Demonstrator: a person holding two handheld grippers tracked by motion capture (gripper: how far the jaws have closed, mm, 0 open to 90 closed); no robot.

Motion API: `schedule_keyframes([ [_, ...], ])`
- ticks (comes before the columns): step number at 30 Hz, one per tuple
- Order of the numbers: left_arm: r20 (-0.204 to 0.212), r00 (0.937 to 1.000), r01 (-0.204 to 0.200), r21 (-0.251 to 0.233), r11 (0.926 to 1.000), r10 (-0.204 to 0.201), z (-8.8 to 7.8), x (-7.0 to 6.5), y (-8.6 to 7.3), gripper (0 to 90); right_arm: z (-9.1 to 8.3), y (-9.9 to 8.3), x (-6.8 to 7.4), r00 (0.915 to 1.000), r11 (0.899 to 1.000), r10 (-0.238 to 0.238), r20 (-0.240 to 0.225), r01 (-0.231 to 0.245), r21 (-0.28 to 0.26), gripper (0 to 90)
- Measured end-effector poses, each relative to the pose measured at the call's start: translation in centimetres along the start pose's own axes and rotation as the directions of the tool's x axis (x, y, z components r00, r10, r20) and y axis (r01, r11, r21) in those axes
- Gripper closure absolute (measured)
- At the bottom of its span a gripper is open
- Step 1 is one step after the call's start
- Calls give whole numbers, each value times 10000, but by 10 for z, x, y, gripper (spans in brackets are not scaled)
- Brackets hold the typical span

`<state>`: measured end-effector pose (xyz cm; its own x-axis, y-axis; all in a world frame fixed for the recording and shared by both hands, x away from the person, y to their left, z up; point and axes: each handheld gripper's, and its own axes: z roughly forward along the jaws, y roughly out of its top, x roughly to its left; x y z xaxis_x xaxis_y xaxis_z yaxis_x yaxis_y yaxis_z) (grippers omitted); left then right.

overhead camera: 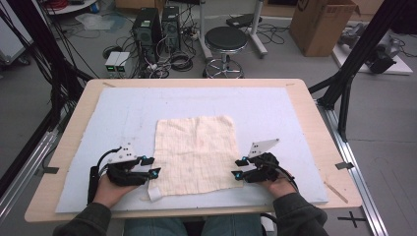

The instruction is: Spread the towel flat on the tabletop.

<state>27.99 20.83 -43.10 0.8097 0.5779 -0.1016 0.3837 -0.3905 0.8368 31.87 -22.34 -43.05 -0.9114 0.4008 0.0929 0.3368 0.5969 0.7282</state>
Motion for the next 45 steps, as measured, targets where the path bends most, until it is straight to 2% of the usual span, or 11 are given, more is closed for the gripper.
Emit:
schedule_keyframes([
  [4,447,9988,-220,698,9973,189,4,-5,-9,514,7,-3,5,9993,9978,-366,-53,369,553,593],
  [6,586,9977,-398,1027,9939,339,8,-6,-11,556,8,-3,8,9978,9967,-616,260,601,538,657],
  [9,326,9971,-725,1075,9916,694,9,-9,-12,635,7,-3,6,9980,9973,-524,366,504,537,742],
  [13,209,9975,-693,985,9927,675,7,-6,-14,827,8,-3,6,9982,9972,-530,269,515,537,829],
  [14,194,9976,-676,988,9928,660,7,-6,-14,863,8,-3,6,9989,9977,-390,251,375,572,851],
  [16,191,9971,-759,994,9921,743,7,-7,-14,883,8,-3,6,9992,9978,-361,187,350,565,869],
  [25,251,9968,-781,764,9940,764,-3,-8,-15,889,5,-4,12,9992,9977,-324,-244,337,589,881],
  [31,317,9956,-907,746,9931,886,-7,-14,-16,890,3,-6,15,9991,9979,-278,-319,296,570,880],
  [38,354,9958,-863,707,9938,839,-13,-16,-19,891,0,-9,20,9986,9981,-208,-490,236,576,880],
  [41,387,9961,-820,594,9949,798,-13,-17,-19,886,-1,-11,21,9983,9985,-185,-553,213,508,844],
  [45,288,9977,-624,370,9974,614,-13,-15,-17,781,-6,-11,18,9977,9999,115,-661,-116,-19,769],
])
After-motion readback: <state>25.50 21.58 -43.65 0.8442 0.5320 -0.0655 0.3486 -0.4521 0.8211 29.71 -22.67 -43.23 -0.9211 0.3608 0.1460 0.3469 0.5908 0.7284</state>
